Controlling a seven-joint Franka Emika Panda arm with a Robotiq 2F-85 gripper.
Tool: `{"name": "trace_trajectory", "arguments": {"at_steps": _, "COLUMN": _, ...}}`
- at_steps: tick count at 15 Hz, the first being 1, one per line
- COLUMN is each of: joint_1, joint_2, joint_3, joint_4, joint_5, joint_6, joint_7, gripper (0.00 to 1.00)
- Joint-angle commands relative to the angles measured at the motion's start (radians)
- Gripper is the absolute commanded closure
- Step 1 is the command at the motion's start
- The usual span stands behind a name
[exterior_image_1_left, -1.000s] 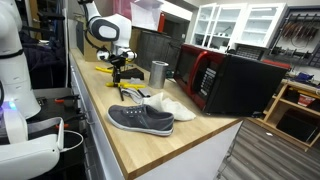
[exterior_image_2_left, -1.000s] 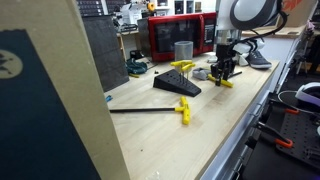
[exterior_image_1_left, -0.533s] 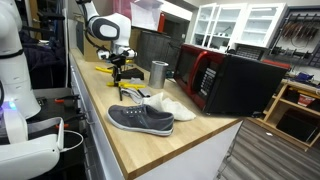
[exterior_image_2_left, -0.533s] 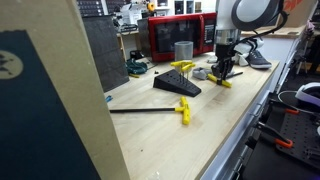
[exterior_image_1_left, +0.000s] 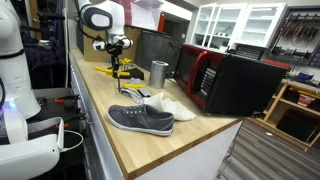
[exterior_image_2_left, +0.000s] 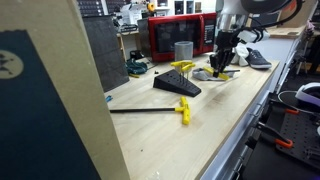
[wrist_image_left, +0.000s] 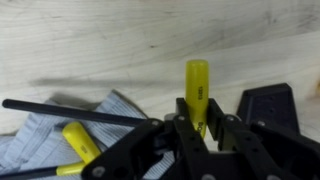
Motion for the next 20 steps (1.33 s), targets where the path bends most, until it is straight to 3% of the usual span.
{"name": "trace_trajectory", "arguments": {"at_steps": 1, "joint_1": 0.033, "joint_2": -0.167, "joint_3": 0.01, "joint_4": 0.005, "joint_5": 0.068, "joint_6": -0.05, "joint_7": 0.018, "gripper": 0.94}}
{"name": "trace_trajectory", "arguments": {"at_steps": 2, "joint_1": 0.039, "joint_2": -0.223, "joint_3": 0.01, "joint_4": -0.032, "joint_5": 0.082, "joint_6": -0.036, "joint_7": 0.02, "gripper": 0.94}}
{"name": "trace_trajectory", "arguments": {"at_steps": 7, "joint_1": 0.065, "joint_2": -0.311, "joint_3": -0.008, "joint_4": 0.008, "joint_5": 0.151, "joint_6": -0.048, "joint_7": 0.023, "gripper": 0.94}}
{"name": "trace_trajectory", "arguments": {"at_steps": 11, "joint_1": 0.075, "joint_2": -0.29, "joint_3": -0.03, "joint_4": 0.074, "joint_5": 0.225, "joint_6": -0.01, "joint_7": 0.045, "gripper": 0.94}}
{"name": "trace_trajectory", "arguments": {"at_steps": 19, "joint_1": 0.165, "joint_2": -0.126, "joint_3": -0.097, "joint_4": 0.257, "joint_5": 0.387, "joint_6": 0.117, "joint_7": -0.017, "gripper": 0.94}}
{"name": "trace_trajectory", "arguments": {"at_steps": 20, "joint_1": 0.124, "joint_2": -0.193, "joint_3": -0.066, "joint_4": 0.193, "joint_5": 0.336, "joint_6": 0.083, "joint_7": 0.014, "gripper": 0.94}}
